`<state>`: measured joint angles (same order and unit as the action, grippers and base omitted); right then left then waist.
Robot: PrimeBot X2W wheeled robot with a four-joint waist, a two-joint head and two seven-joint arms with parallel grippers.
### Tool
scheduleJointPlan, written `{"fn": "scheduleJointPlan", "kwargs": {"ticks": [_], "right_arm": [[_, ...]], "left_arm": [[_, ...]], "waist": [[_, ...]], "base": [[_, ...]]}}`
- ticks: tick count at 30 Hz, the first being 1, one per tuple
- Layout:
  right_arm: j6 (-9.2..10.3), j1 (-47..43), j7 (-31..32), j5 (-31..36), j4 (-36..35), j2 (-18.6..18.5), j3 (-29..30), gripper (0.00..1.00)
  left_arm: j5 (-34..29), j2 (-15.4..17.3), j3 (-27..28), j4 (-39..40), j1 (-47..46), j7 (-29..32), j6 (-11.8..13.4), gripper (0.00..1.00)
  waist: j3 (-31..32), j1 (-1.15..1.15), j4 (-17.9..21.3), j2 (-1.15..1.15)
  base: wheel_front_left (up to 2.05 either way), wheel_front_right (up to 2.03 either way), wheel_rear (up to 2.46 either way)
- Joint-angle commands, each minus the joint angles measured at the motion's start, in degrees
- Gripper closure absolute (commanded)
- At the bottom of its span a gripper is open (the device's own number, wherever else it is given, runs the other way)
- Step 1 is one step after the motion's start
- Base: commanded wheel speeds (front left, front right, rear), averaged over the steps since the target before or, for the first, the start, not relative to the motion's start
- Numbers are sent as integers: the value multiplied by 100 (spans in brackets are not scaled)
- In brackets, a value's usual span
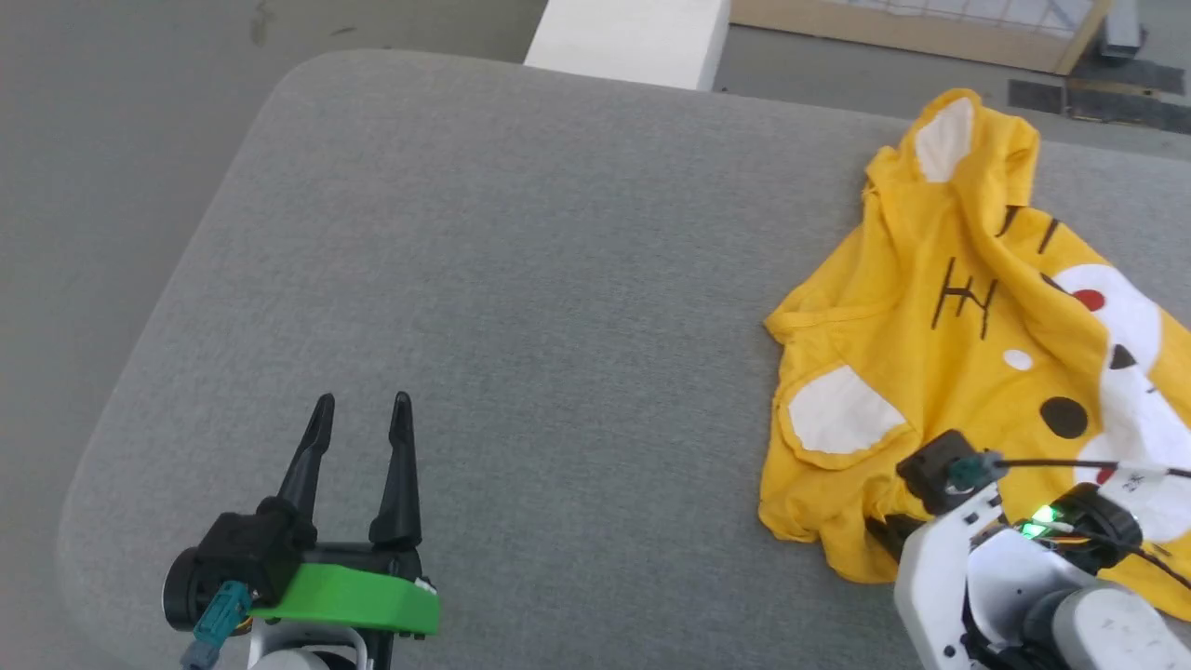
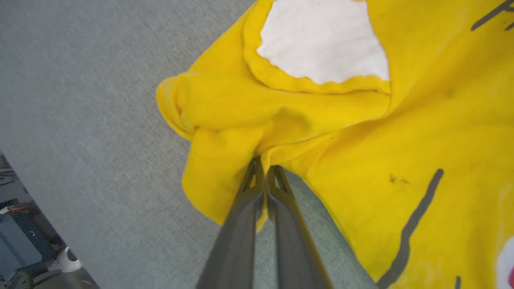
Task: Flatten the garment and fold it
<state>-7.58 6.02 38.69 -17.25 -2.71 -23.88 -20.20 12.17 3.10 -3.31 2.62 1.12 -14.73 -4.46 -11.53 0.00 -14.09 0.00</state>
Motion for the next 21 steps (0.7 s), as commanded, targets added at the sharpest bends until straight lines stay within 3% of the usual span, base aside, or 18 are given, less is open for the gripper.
{"fn": "scheduleJointPlan", "kwargs": {"ticks": [1,6,11,16,21], "right_arm": [[9,17,163,-358,-172,-166,-13,100],[9,-578,742,-1090,-566,-806,69,100],[9,-1696,1300,-1471,-632,-1378,850,100],[9,-2569,1391,-1181,-589,-1528,1822,100],[9,-3022,1058,-316,-296,-1652,2662,100]], "left_arm": [[-2,-22,5,4,-51,-27,0,0],[30,-22,-48,12,-13,-27,22,0],[46,-22,-86,19,14,-27,60,0],[17,-22,-41,24,63,-27,55,0],[-13,-22,-30,-24,110,-27,26,0]], "waist": [[201,0,281,0],[336,0,595,0],[321,0,823,0],[265,0,979,0],[302,0,1061,0]], "base": [[0,0,0],[0,0,0],[0,0,0],[0,0,0],[0,0,0]]}}
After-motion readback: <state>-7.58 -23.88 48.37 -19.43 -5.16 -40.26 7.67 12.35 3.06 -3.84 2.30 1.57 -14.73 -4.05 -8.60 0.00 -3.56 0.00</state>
